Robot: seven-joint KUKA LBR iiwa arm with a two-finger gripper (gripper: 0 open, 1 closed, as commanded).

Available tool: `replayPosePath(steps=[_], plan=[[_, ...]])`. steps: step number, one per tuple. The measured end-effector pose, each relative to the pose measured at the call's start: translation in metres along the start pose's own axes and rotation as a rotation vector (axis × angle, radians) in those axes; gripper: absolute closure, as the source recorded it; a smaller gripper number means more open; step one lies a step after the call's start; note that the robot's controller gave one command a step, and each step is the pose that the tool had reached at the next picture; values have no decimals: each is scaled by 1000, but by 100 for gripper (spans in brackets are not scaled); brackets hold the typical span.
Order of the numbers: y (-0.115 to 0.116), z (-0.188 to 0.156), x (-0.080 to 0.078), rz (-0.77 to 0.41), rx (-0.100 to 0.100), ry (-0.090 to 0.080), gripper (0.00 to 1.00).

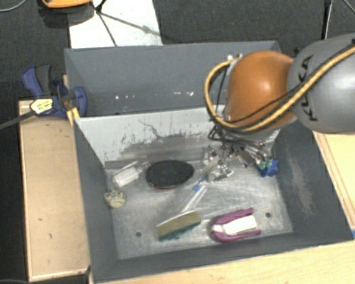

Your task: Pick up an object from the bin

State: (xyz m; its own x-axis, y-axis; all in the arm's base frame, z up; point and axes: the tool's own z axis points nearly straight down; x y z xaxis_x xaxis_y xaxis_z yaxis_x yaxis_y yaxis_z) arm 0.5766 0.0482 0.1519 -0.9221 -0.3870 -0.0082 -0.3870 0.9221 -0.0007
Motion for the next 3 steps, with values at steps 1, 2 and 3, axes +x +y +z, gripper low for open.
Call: replayPosePath(steps=[1,2,3], plan=[[29,65,51,-76,-5,14,100],[77,-23,42,-472,-2,0,100],[71,-63,32,-860,-1,1,100]])
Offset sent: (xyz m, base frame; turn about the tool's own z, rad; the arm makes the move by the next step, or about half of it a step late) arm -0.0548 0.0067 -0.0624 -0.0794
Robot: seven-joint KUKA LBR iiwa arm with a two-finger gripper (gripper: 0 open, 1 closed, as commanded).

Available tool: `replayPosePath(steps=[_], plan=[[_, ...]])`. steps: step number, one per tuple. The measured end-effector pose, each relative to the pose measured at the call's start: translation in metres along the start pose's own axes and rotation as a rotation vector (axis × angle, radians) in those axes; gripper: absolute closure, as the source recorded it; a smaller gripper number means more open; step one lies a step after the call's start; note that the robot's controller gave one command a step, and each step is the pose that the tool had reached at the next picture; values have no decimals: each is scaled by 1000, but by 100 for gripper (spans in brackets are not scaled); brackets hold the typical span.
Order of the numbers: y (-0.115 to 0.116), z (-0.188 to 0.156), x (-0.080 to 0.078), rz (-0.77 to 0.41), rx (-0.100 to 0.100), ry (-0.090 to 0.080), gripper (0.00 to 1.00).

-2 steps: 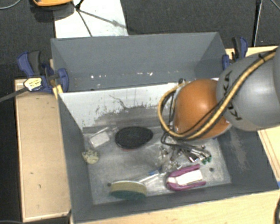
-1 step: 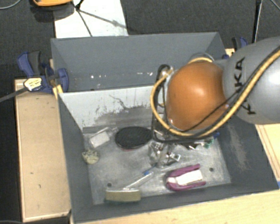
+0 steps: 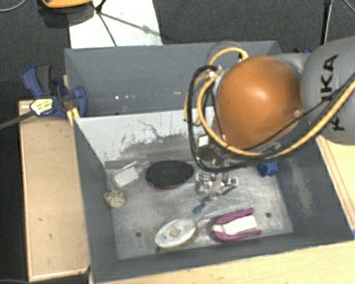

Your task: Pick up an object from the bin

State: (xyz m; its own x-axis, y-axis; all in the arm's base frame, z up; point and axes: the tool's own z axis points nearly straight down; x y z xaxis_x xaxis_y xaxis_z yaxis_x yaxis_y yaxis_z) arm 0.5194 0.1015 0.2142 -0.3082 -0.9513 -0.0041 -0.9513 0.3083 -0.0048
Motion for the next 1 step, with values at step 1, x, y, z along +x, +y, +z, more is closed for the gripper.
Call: replayPosePath(steps=[1], plan=[[21,74,11,99,-10,6,100]])
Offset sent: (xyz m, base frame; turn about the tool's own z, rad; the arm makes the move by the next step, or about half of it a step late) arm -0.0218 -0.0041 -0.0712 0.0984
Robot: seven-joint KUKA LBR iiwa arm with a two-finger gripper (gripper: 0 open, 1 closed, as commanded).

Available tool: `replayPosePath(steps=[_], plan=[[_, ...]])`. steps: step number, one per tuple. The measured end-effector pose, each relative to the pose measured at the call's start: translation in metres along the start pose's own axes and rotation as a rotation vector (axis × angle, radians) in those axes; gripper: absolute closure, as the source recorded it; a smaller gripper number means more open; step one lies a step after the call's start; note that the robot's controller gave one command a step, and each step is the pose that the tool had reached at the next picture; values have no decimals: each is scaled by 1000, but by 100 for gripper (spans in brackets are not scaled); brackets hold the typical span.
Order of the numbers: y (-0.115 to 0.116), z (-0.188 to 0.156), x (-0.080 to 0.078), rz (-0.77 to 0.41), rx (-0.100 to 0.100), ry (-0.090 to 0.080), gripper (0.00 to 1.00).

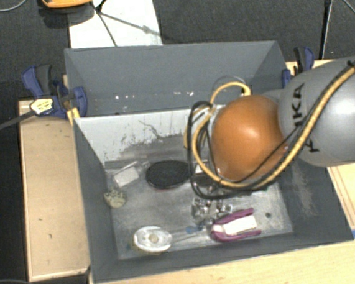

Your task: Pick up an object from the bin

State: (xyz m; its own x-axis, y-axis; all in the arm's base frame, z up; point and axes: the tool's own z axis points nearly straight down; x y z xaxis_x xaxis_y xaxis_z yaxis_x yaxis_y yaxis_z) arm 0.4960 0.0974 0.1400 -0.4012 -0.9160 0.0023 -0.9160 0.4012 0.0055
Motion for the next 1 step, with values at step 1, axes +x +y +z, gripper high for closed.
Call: replayPosePath(steps=[1], plan=[[10,-9,-47,-437,8,-5,100]])
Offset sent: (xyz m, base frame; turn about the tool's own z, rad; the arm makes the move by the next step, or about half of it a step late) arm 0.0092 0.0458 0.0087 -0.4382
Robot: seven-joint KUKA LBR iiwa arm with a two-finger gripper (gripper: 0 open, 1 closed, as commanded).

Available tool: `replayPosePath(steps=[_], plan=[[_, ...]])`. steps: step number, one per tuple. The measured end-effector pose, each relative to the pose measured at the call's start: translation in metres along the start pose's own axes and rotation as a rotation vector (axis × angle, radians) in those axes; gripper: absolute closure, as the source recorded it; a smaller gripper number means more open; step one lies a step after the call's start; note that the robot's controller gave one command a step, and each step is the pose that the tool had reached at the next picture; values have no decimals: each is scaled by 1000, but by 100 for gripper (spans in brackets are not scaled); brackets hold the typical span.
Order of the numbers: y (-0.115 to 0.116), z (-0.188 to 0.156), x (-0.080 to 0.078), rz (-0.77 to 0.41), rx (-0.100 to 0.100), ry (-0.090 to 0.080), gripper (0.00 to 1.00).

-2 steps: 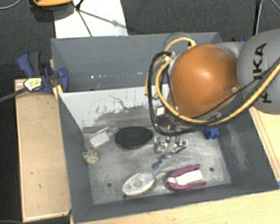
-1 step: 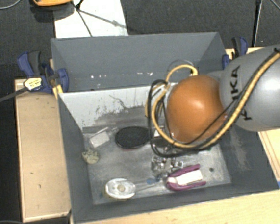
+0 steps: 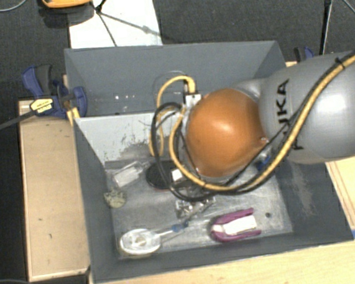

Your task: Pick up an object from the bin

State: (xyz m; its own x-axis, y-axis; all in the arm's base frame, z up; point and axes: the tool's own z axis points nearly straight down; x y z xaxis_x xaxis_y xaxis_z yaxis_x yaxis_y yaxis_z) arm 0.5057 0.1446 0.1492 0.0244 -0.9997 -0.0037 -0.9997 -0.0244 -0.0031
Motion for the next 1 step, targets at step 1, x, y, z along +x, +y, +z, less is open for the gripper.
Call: replayPosePath(steps=[1], plan=[[-14,-3,-37,-422,-3,2,100]])
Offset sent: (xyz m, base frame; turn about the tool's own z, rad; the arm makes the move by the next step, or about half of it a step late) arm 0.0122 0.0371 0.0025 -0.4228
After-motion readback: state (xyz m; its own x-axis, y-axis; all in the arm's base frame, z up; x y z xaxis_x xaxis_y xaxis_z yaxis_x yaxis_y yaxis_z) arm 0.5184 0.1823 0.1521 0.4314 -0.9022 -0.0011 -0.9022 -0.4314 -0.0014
